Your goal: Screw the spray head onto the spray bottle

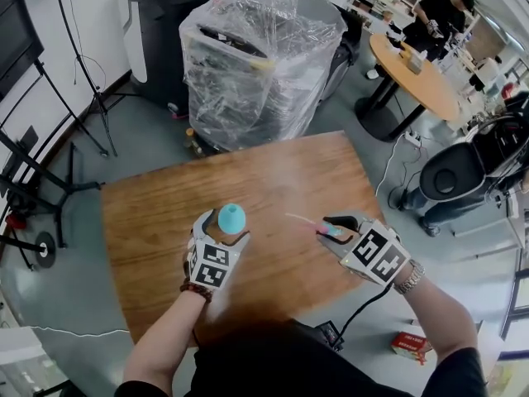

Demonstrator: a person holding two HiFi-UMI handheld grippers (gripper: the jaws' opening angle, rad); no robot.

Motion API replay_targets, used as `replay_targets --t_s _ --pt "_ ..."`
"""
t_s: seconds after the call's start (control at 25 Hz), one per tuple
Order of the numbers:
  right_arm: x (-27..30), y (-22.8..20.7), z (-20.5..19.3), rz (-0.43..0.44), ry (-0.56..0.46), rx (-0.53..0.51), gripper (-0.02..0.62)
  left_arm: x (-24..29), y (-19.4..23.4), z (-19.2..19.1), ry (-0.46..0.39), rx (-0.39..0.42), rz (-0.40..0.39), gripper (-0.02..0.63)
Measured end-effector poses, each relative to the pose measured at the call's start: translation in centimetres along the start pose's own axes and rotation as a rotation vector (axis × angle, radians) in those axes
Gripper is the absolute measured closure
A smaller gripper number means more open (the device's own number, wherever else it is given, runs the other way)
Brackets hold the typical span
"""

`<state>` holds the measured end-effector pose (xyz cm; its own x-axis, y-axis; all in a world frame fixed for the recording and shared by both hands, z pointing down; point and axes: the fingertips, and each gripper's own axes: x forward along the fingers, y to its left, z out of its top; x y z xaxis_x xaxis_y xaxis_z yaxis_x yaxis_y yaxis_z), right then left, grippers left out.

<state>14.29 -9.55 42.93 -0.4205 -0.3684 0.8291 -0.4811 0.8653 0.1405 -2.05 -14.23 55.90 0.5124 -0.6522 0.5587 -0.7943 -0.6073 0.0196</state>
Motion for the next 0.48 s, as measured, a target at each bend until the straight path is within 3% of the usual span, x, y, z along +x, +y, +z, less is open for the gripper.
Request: replay_targets --t_s 0.24,0.48 --pt "-1.4 0.2 1.5 0.035 -0.03 0.041 0.474 4.1 0.1 -2.8 0.057 0.017 0.009 0.133" --pt "-2.5 0.4 2.8 0.06 -0.064 0.067 0.474 6.7 1.0 -5.8 0.167 0.041 0.011 0.142"
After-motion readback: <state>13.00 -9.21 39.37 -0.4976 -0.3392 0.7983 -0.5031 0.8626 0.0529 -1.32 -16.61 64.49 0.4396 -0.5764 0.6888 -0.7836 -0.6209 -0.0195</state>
